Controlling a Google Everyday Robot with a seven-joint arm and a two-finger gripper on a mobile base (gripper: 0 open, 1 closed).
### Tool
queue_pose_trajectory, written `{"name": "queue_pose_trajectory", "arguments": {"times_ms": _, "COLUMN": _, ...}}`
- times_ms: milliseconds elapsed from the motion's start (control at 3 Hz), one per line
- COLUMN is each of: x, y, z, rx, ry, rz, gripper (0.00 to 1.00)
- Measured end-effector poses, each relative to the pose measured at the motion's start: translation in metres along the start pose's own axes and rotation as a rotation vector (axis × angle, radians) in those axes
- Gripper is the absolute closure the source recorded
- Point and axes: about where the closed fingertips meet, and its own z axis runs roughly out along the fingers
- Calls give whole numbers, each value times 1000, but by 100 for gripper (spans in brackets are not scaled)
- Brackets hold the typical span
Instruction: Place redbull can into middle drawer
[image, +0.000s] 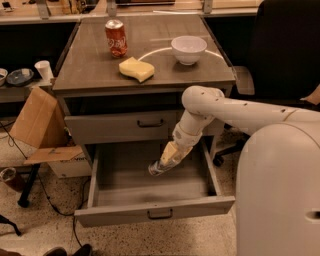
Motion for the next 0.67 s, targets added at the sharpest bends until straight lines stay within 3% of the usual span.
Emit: {"name": "queue_pose_trajectory", "arguments": {"times_ms": 667, "x": 31, "y": -15, "z": -4, "rx": 77, "ry": 52, "rz": 101, "gripper": 100}}
